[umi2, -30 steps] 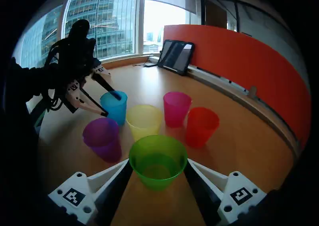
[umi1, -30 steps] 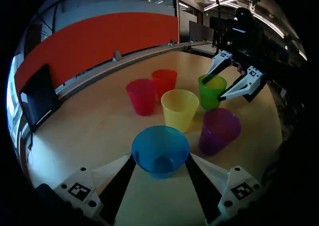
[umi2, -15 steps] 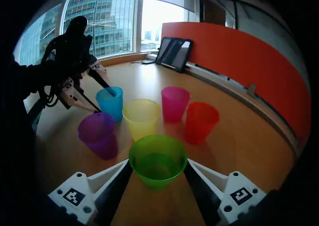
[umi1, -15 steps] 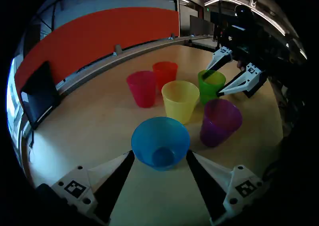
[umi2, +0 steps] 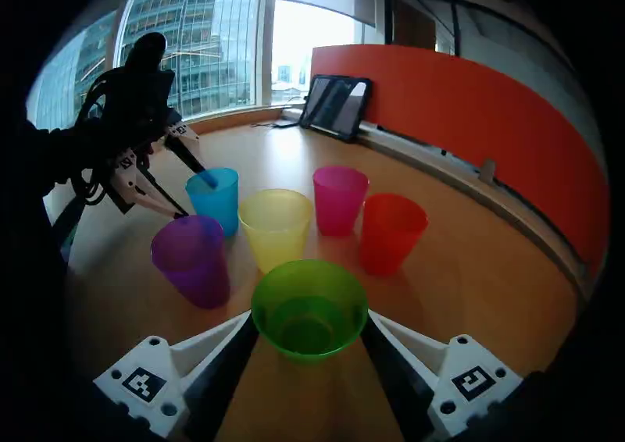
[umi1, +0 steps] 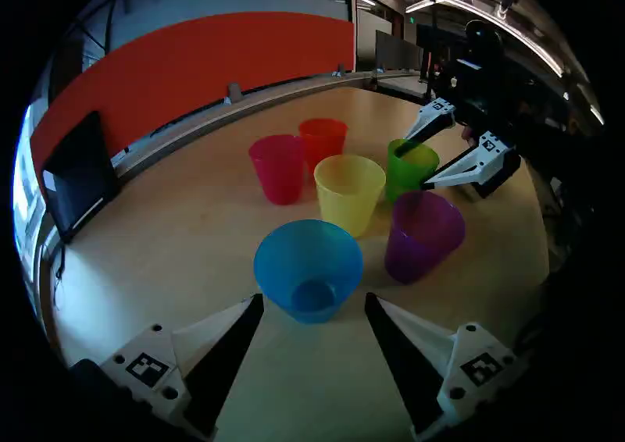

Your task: Pour water

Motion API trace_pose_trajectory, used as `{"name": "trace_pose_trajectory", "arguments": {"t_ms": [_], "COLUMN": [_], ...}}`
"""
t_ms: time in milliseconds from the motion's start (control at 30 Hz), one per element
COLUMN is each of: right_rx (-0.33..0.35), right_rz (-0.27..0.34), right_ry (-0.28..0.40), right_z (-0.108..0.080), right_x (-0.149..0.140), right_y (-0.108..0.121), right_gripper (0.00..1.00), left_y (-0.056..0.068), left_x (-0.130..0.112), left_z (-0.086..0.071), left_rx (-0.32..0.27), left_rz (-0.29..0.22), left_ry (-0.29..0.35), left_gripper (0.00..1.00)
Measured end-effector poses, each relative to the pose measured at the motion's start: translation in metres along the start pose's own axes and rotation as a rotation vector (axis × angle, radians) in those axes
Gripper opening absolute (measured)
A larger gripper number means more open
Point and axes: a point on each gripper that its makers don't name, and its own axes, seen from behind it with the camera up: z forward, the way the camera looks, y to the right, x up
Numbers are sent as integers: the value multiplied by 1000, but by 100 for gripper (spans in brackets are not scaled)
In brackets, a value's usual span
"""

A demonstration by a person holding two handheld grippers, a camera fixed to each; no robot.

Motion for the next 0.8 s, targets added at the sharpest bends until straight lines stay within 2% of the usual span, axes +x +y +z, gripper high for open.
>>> {"name": "trace_pose_trajectory", "arguments": {"t_ms": [133,300,500,800], "right_rx": [-17,-35,-47,-102], "right_rz": [3,10,30,63], "right_ry": [-14,-14,-4,34], "right_z": [0,-6,-21,-43], "right_x": [-7,-11,-14,-15], "right_y": [2,4,3,4], "right_gripper": [100,100,100,100], "left_y": [0,0,0,-4], "left_x": [-1,-3,-8,-8], "left_z": [-2,-7,-15,-30], "left_rx": [4,9,24,59], "left_rz": [-9,-22,-33,-64], "left_ry": [0,3,8,41], "left_gripper": [97,97,97,97]}}
